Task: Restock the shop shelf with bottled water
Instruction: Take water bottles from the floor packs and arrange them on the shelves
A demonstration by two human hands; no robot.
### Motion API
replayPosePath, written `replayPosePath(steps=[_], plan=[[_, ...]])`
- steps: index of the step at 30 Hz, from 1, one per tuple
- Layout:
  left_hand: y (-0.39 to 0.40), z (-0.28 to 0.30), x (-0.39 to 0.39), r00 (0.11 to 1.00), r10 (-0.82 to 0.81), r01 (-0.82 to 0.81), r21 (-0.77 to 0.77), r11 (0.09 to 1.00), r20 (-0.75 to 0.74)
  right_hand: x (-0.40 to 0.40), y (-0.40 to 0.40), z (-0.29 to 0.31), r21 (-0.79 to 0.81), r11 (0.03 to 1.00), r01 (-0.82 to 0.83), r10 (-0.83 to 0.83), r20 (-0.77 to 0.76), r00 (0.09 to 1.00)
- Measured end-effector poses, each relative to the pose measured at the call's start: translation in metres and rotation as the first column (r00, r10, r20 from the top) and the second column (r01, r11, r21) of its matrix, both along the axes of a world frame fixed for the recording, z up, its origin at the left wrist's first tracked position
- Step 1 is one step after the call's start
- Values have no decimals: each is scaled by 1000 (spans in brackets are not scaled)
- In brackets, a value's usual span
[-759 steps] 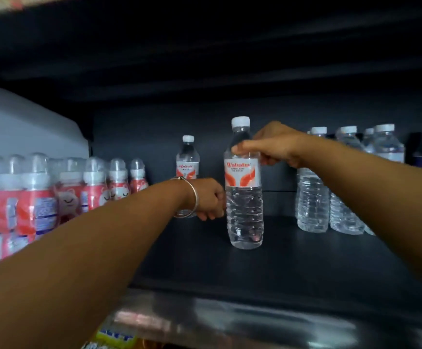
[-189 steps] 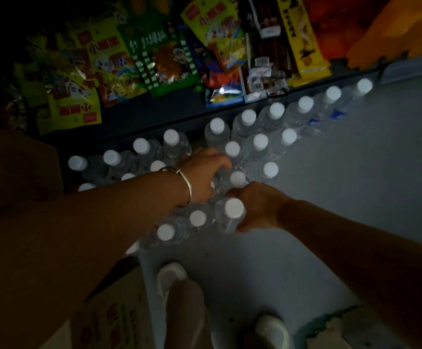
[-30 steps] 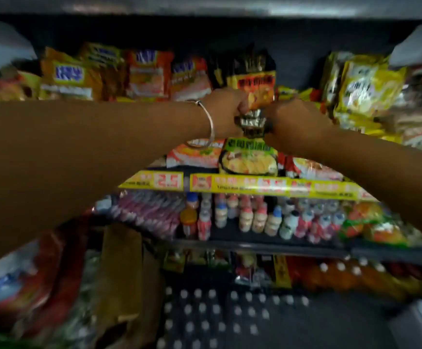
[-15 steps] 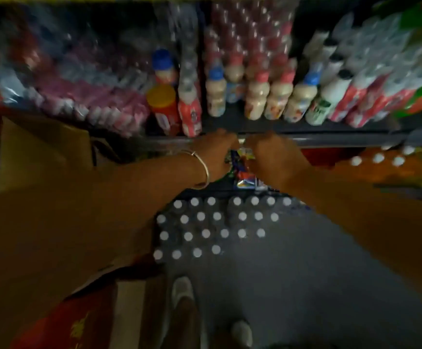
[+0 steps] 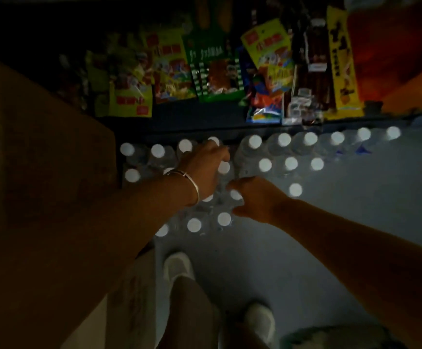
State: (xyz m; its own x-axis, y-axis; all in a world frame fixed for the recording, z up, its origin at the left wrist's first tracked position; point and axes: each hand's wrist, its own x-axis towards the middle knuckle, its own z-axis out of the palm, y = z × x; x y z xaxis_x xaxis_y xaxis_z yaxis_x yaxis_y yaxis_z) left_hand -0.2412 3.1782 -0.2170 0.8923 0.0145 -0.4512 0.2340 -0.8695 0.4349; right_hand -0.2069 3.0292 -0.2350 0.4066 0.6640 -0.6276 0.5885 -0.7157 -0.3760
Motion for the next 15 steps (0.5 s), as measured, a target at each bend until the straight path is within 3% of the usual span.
replayPosePath(steps=[4, 11, 15], plan=[[-2, -37, -8, 999, -34, 34, -17, 999, 17, -21, 1, -48, -57, 991, -119, 116, -57, 992], [-1, -71, -19, 995, -86, 85, 19, 996, 47, -32, 9, -94, -62, 965, -254, 258, 86, 962], [-1, -81, -26, 994, -90, 90, 14, 996, 65, -36, 8, -110, -25, 967, -255, 256, 118, 959]])
